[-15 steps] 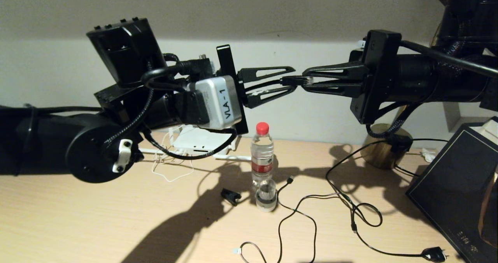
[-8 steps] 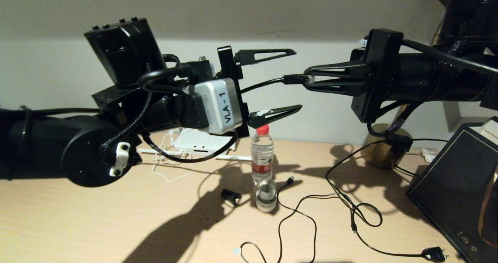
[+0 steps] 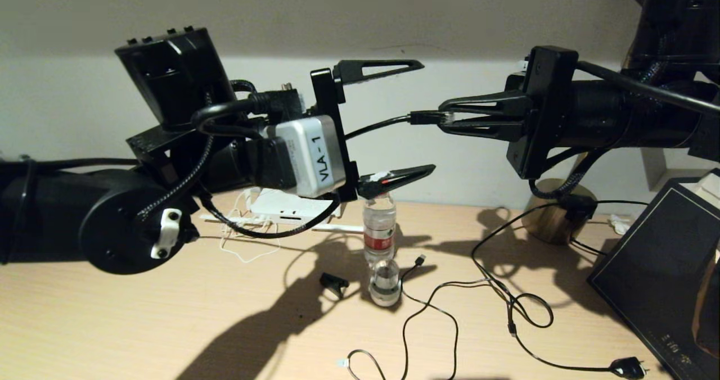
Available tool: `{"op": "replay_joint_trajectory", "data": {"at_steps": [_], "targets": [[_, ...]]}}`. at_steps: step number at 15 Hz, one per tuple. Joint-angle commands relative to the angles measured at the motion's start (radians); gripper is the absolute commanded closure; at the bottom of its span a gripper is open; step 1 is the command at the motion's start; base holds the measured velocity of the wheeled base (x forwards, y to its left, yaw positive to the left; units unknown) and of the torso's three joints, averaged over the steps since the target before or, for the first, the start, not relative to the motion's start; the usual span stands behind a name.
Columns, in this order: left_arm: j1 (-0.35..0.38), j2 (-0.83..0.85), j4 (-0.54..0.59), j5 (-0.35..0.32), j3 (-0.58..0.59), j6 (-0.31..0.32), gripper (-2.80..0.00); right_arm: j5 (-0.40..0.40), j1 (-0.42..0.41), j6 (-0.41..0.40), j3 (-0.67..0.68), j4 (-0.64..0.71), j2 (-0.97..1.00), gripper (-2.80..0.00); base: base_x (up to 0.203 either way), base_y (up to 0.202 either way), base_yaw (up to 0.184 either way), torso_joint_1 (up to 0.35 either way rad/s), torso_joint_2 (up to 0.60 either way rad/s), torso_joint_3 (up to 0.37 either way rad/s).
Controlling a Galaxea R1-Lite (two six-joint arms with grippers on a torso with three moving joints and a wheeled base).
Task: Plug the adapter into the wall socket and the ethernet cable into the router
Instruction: Align cable and router interface
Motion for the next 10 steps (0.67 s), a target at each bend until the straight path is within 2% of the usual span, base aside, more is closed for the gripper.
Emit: {"op": "replay_joint_trajectory", "data": {"at_steps": [1,10], "targets": [[0.0,0.0,-0.005,-0.004,0.001,0.006,0.0,0.006,0.0,0.008,0.0,-0.002,0.0,0.0,0.0,0.0,0.0,0.0,0.0,0.0],[0.0,0.005,-0.006,-0.004,0.001,0.005,0.0,0.006,0.0,0.008,-0.001,-0.002,0.0,0.0,0.0,0.0,0.0,0.0,0.0,0.0]]}}
